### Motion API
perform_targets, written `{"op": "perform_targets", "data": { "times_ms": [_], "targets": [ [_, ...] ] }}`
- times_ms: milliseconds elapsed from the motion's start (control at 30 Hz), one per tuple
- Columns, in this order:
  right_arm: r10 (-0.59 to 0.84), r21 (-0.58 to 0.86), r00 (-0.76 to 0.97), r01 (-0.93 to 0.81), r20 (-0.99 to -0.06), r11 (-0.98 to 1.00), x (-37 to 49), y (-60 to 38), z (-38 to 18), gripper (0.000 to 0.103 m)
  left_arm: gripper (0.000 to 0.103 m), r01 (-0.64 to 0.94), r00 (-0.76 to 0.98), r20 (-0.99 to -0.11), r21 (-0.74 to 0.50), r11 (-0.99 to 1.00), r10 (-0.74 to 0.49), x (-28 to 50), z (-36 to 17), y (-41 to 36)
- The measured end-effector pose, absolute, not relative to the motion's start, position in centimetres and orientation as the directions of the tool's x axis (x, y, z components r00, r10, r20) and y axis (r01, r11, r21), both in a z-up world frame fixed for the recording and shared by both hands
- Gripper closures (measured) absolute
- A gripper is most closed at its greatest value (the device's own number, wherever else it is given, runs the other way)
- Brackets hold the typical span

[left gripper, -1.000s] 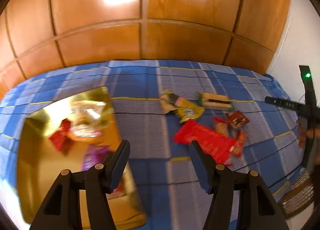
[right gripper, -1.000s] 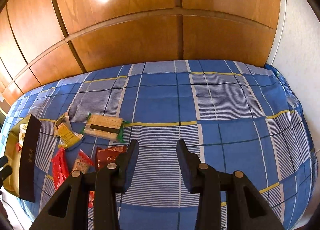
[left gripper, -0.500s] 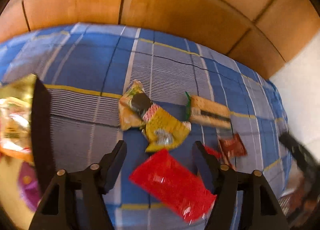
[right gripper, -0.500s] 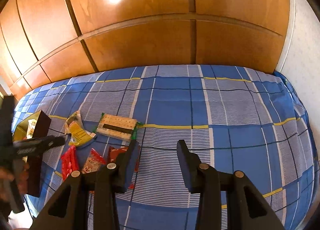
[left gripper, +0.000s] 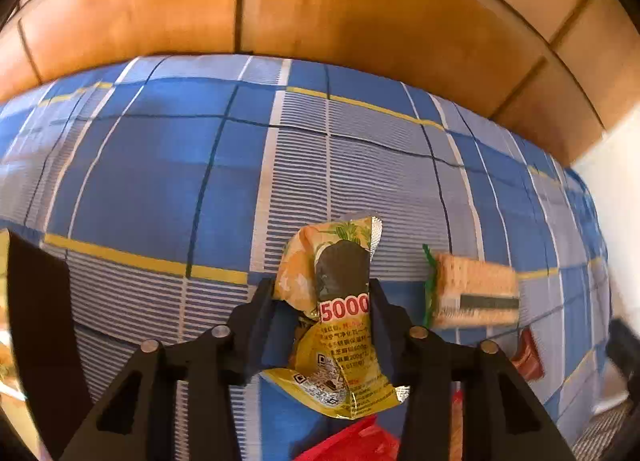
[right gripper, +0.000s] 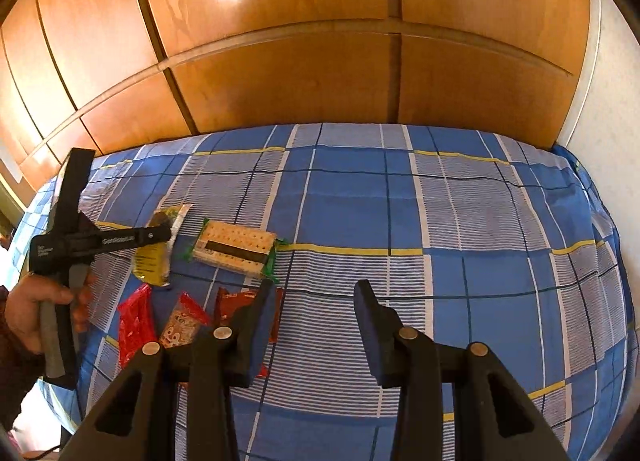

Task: Organize snacks
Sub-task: 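Move the left gripper to the yellow snack bag and grasp it, then lift the yellow bag with left gripper while right grasps brown packet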

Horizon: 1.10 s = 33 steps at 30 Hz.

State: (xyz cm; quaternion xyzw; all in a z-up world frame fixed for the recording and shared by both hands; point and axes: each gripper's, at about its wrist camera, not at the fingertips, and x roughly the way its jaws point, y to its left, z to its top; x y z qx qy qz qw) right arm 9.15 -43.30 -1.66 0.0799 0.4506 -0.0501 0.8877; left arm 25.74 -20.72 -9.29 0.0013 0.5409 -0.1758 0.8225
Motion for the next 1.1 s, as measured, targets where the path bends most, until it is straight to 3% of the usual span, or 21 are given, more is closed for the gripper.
{"op": "perform_targets", "data": {
  "times_ms": [67,267,600,667,733,900,1100],
  "targets": [
    [-0.023,0.090,0.581,0.165,-0.813,0.982,9.2,-43.4,-1.9,0.063,0.069,0.289,0.356,-0.892,-0.179,0.941,-0.279,25.5,-9.1,-20.0],
    [0.003,0.123,0.537,0.188,-0.844,0.974,9.5,-44.1,-3.0,0.063,0.072,0.277,0.382,-0.890,-0.146,0.950,-0.249,23.3,-8.7,-17.4],
    [0.392,0.429,0.327,0.047,-0.860,0.902,10.9,-41.5,-7.6,0.063,0.074,0.297,0.402,-0.865,-0.189,0.936,-0.302,19.1,-7.6,-15.5],
    [0.420,0.446,0.289,0.027,-0.860,0.894,11.1,-40.5,-8.3,0.056,0.074,0.316,0.412,-0.853,-0.197,0.928,-0.321,18.1,-7.1,-15.6],
    [0.442,0.468,0.278,0.036,-0.853,0.883,11.4,-40.1,-8.9,0.033,0.075,0.335,0.417,-0.838,-0.219,0.917,-0.352,16.9,-6.4,-15.3],
    [0.484,0.556,0.351,0.138,-0.802,0.820,12.7,-41.1,-9.7,0.031,0.075,0.359,0.416,-0.817,-0.257,0.897,-0.400,14.6,-5.2,-14.6],
    [0.424,0.531,0.377,0.245,-0.823,0.811,13.7,-41.5,-10.7,0.031,0.075,0.368,0.415,-0.806,-0.275,0.888,-0.421,12.2,-5.0,-13.4]
  ]
}}
